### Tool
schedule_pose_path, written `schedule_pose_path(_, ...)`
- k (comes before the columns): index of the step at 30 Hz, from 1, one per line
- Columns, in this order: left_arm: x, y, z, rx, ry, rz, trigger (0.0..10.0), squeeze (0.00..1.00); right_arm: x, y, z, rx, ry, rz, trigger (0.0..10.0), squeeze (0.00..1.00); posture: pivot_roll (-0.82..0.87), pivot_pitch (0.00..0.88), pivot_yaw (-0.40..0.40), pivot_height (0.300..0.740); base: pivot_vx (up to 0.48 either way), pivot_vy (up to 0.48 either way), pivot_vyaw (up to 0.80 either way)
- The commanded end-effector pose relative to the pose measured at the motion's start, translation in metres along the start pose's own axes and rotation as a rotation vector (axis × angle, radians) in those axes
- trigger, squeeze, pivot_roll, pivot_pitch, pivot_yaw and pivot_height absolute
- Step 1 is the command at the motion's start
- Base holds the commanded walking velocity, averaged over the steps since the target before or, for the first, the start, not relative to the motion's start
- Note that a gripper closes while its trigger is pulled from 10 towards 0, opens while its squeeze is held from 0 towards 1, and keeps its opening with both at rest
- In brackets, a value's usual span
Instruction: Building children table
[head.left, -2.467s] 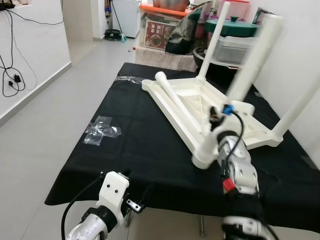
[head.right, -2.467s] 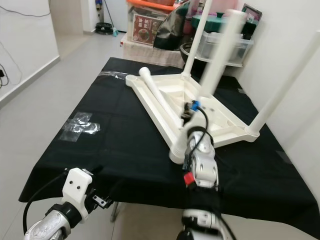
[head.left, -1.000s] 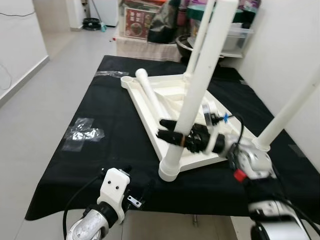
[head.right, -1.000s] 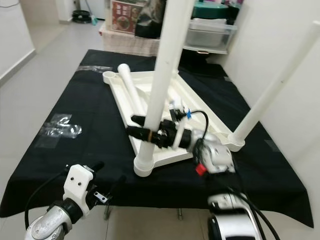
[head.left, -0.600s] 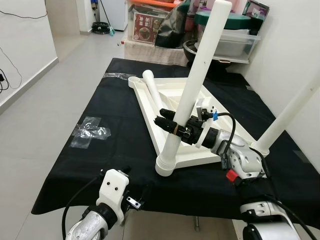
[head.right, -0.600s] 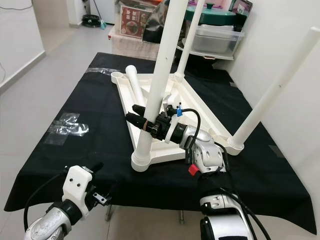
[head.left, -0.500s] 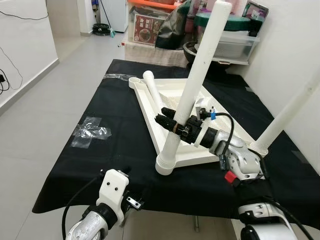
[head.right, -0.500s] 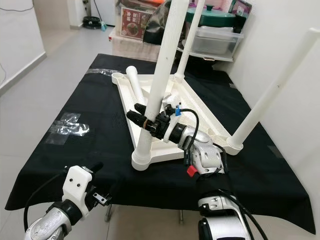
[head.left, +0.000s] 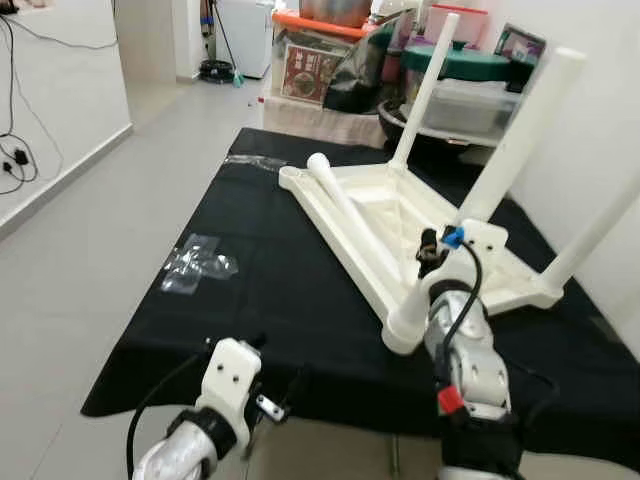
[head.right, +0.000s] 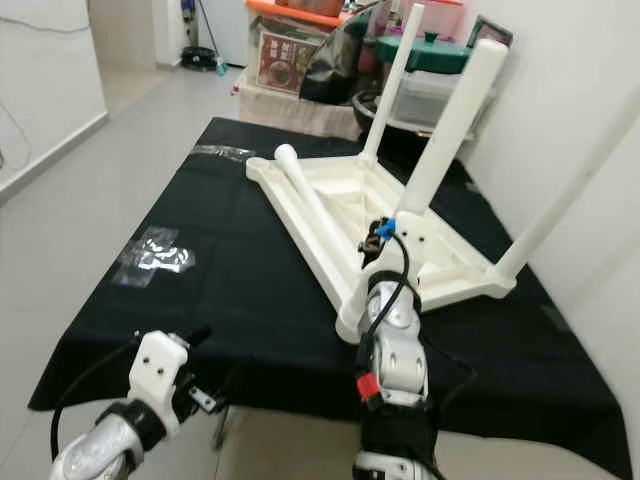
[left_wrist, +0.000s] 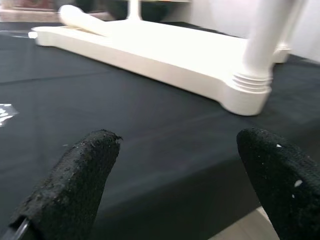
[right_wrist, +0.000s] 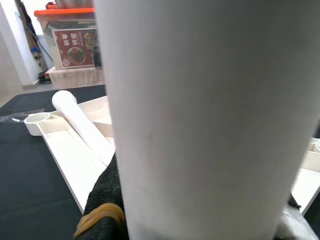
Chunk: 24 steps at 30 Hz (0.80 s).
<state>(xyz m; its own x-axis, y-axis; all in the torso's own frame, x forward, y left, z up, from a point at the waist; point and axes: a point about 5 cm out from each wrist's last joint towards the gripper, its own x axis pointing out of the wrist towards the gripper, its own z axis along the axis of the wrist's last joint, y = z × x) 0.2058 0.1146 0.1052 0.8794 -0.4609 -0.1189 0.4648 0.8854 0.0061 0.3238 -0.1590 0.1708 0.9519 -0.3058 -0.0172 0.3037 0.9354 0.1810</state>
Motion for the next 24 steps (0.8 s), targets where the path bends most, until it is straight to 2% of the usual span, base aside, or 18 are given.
schedule_pose_path(1, 0.001, -0.002, -0.002, -0.004, 0.003, -0.006, 10.0, 0.0, -0.007, 0.016, -0.017, 0.084, 0.073, 0.031, 10.0, 0.0, 0.13, 0.0, -0.141, 0.74, 0.0, 0.0, 0.0)
schedule_pose_path(4, 0.001, -0.002, -0.002, -0.006, 0.003, -0.006, 10.0, 0.0, -0.008, 0.024, -0.013, 0.092, 0.05, 0.074, 10.0, 0.0, 0.13, 0.0, -0.141, 0.74, 0.0, 0.0, 0.0)
schedule_pose_path(5, 0.001, -0.002, -0.002, -0.007, 0.002, -0.006, 10.0, 0.0, -0.007, 0.025, -0.008, 0.102, 0.022, 0.09, 10.0, 1.0, 0.13, 0.0, -0.14, 0.74, 0.0, 0.0, 0.0)
schedule_pose_path(7, 0.001, -0.002, -0.002, -0.009, 0.003, -0.008, 10.0, 0.0, -0.001, 0.022, -0.001, 0.112, -0.017, 0.088, 10.0, 1.0, 0.13, 0.0, -0.138, 0.74, 0.0, 0.0, 0.0)
schedule_pose_path(8, 0.001, -0.002, -0.002, -0.009, 0.003, -0.008, 10.0, 0.0, 0.005, 0.02, 0.003, 0.135, -0.038, 0.123, 10.0, 0.0, 0.13, 0.0, -0.14, 0.74, 0.0, 0.0, 0.0)
schedule_pose_path(9, 0.001, -0.002, -0.002, -0.009, 0.003, -0.008, 10.0, 0.0, 0.005, 0.02, 0.003, 0.135, -0.038, 0.123, 10.0, 0.0, 0.13, 0.0, -0.14, 0.74, 0.0, 0.0, 0.0)
schedule_pose_path(10, 0.001, -0.002, -0.002, -0.009, 0.002, -0.008, 10.0, 0.0, 0.012, 0.016, 0.01, 0.166, -0.068, 0.2, 10.0, 0.0, 0.13, 0.0, -0.139, 0.74, 0.0, 0.0, 0.0)
schedule_pose_path(11, 0.001, -0.002, -0.002, -0.009, 0.002, -0.008, 10.0, 0.0, 0.012, 0.016, 0.01, 0.166, -0.068, 0.2, 10.0, 0.0, 0.13, 0.0, -0.139, 0.74, 0.0, 0.0, 0.0)
schedule_pose_path(13, 0.002, -0.002, -0.002, -0.008, 0.001, -0.008, 10.0, 0.0, 0.018, 0.013, 0.014, 0.195, -0.07, 0.306, 10.0, 0.0, 0.13, 0.0, -0.138, 0.74, 0.0, 0.0, 0.0)
schedule_pose_path(14, 0.002, -0.002, -0.002, -0.008, 0.001, -0.008, 10.0, 0.0, 0.018, 0.013, 0.014, 0.195, -0.07, 0.306, 10.0, 0.0, 0.13, 0.0, -0.138, 0.74, 0.0, 0.0, 0.0)
schedule_pose_path(15, 0.002, -0.002, -0.002, -0.008, 0.001, -0.008, 10.0, 0.0, 0.021, 0.012, 0.015, 0.226, -0.052, 0.38, 10.0, 0.0, 0.13, 0.0, -0.138, 0.74, 0.0, 0.0, 0.0)
schedule_pose_path(17, 0.002, -0.001, -0.002, -0.008, 0.001, -0.008, 10.0, 0.0, 0.026, 0.007, 0.016, 0.214, -0.008, 0.544, 10.0, 0.0, 0.12, 0.0, -0.136, 0.74, 0.0, 0.0, 0.0)
schedule_pose_path(19, 0.002, -0.001, -0.002, -0.009, 0.001, -0.008, 10.0, 0.0, 0.024, 0.004, 0.016, 0.241, 0.062, 0.738, 10.0, 0.0, 0.13, 0.0, -0.137, 0.74, 0.0, 0.0, 0.0)
schedule_pose_path(20, 0.002, -0.001, -0.002, -0.009, 0.001, -0.008, 10.0, 0.0, 0.024, 0.004, 0.016, 0.241, 0.062, 0.738, 10.0, 0.0, 0.13, 0.0, -0.137, 0.74, 0.0, 0.0, 0.0)
schedule_pose_path(22, 0.002, -0.002, -0.002, -0.01, 0.002, -0.009, 10.0, 0.0, 0.015, 0.006, 0.016, 0.273, 0.116, 0.936, 10.0, 0.0, 0.13, 0.0, -0.135, 0.74, 0.0, 0.0, 0.0)
schedule_pose_path(24, 0.003, -0.002, -0.002, -0.008, 0.002, -0.009, 10.0, 0.0, 0.002, 0.008, 0.016, 0.22, 0.159, 1.163, 10.0, 0.0, 0.13, 0.0, -0.138, 0.74, 0.0, 0.0, 0.0)
